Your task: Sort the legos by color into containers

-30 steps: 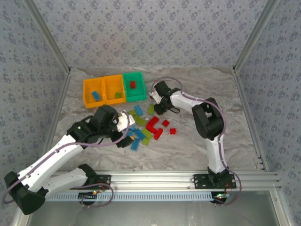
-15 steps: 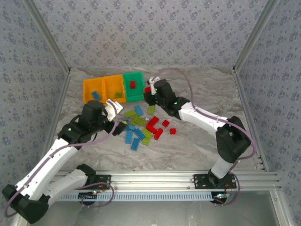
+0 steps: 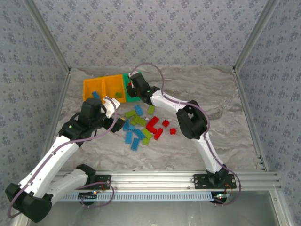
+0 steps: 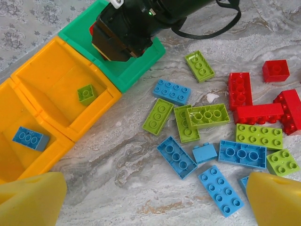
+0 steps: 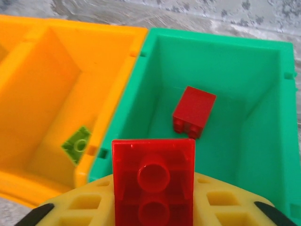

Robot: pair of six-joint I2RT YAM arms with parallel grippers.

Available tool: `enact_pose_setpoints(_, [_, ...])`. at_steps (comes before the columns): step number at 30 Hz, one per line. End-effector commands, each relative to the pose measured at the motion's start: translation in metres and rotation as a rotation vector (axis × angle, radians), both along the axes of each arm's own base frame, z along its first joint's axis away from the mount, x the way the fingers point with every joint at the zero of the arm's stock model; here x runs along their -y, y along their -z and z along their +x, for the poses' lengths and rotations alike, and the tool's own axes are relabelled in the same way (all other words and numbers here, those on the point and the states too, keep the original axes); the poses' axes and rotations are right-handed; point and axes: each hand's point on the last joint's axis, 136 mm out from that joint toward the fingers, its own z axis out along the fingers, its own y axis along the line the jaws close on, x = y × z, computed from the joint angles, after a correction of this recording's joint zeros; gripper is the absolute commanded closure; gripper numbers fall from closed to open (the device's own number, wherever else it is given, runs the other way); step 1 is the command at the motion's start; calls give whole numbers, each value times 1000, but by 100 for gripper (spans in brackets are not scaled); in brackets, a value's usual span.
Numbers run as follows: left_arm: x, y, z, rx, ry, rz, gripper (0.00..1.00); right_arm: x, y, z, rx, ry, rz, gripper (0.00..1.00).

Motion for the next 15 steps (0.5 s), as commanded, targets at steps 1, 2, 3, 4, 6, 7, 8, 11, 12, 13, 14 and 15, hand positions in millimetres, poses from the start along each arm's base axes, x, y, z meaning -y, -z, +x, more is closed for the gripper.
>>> enact_pose_setpoints(1, [3,1,2,-8,2,-15,2,2,-20,2,-1,-14,-19,61])
enact_pose_setpoints(2, [3,1,2,-9,2,-15,1,1,-27,2,11,-15,-18,59])
enact_pose_setpoints(3, [3,2,2,-11,4,-12,1,1,-33,2,19,-16,-14,58])
enact_pose_setpoints(4, [3,2,2,-13,1,-12,1,1,-40,0,24,-22,-6,56])
enact_pose_setpoints(6, [3,4,2,-18,3,-9,1,1,-54,-3,33,-29,4,52])
enact_pose_setpoints(7, [3,4,2,-19,3,-6,1,2,-63,-4,42,-32,7,51])
enact_pose_setpoints(8, [2,5,3,-20,0,-4,1,4,-70,-6,49,-29,5,49])
enact_pose_setpoints(11, [1,8,4,-28,-8,7,1,12,-95,-13,68,-18,4,46])
enact_pose_setpoints(12, [1,9,5,-30,-14,10,1,18,-106,-17,74,-12,2,46])
enact_pose_setpoints(13, [0,10,5,-32,-20,10,1,24,-116,-23,79,-9,1,46])
enact_pose_setpoints(14, [-1,11,7,-34,-30,10,1,31,-127,-29,88,-6,3,47])
enact_pose_setpoints(15, [-1,10,8,-36,-42,1,1,39,-135,-38,88,-9,1,46])
